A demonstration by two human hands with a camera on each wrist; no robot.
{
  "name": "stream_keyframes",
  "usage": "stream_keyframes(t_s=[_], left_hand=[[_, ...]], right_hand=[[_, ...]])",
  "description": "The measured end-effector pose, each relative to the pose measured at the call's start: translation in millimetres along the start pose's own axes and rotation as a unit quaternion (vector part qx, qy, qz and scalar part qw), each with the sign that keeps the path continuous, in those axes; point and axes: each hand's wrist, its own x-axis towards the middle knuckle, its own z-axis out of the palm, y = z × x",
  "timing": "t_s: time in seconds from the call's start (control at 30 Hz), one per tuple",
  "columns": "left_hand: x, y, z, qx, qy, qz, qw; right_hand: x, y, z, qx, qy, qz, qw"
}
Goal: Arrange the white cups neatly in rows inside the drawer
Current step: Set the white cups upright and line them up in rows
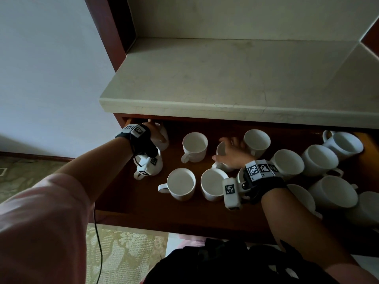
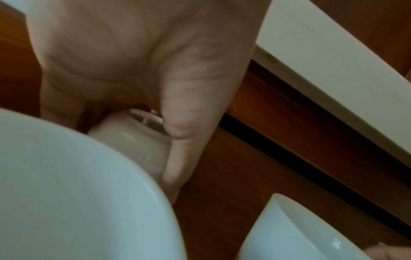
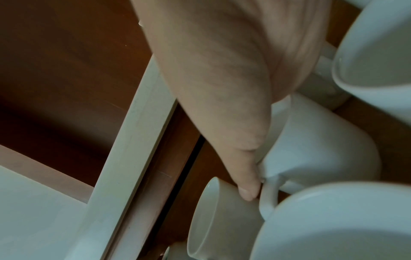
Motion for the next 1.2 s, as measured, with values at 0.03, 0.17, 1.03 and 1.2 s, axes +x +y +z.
stream_keyframes(t_s=[0.03, 0.17, 1.03, 1.2], left_hand=[[-1.8, 0.1, -1.7, 0.007, -0.004, -0.002, 1.0], [-3.8, -2.1, -3.2, -0.038, 0.009, -0.02, 0.999], [-24.2, -21.3, -1.5, -0.523, -0.02, -0.002, 0.852], [-17.1, -18.8, 0.5, -0.514, -0.025, -0.062, 0.855]], right_hand=[[-0.1, 0.0, -0.1, 0.001, -0.001, 0.0, 1.0], [-2.1, -0.7, -0.9, 0.004, 0.005, -0.006, 1.0], [0.0, 1.0, 3.7, -0.01, 0.017, -0.007, 1.0], [0.8, 0.4, 4.4, -0.015, 0.023, -0.009, 1.0]])
